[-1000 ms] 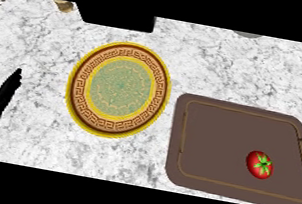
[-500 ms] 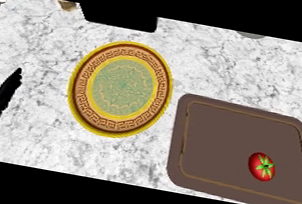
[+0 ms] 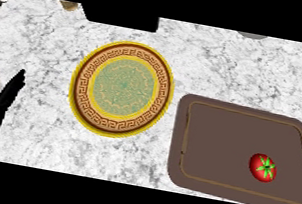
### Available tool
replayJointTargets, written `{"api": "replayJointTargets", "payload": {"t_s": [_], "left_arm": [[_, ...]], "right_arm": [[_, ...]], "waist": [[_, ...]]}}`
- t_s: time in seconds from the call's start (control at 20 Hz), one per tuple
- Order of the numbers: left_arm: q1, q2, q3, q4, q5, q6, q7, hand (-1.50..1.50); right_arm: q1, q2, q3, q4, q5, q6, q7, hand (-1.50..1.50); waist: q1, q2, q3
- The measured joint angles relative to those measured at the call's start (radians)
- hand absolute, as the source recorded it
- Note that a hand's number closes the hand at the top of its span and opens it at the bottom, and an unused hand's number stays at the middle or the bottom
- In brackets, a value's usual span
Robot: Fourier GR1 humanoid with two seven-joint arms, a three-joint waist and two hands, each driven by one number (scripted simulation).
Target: Pick the tomato from the tray and place it in the plate
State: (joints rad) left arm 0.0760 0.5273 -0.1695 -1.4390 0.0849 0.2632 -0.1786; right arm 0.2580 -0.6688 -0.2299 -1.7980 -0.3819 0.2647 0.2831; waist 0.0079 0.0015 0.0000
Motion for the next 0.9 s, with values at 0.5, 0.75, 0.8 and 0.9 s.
{"api": "replayJointTargets", "payload": {"t_s": [0.5, 0.75, 0.8, 0.9], "left_arm": [[0.014, -0.019, 0.032, -0.037, -0.036, -0.029, 0.031, 0.00], [0.029, -0.049, 0.056, -0.047, -0.070, -0.043, 0.030, 0.00], [0.016, -0.058, 0.062, -0.033, -0.079, -0.045, 0.033, 0.00], [0.021, -0.064, 0.082, -0.031, -0.088, -0.061, 0.028, 0.00]], "right_arm": [[-0.122, -0.005, 0.121, 0.187, 0.203, 0.148, -0.041, -1.50], [-0.191, 0.041, 0.143, 0.280, 0.280, 0.197, -0.072, -1.50], [-0.199, 0.045, 0.139, 0.278, 0.276, 0.215, -0.059, -1.50], [-0.223, 0.065, 0.142, 0.316, 0.307, 0.233, -0.079, -1.50]], "waist": [[-0.001, -0.001, 0.001], [-0.003, -0.001, 0.000], [-0.004, -0.001, 0.001], [-0.004, -0.001, 0.000]]}}
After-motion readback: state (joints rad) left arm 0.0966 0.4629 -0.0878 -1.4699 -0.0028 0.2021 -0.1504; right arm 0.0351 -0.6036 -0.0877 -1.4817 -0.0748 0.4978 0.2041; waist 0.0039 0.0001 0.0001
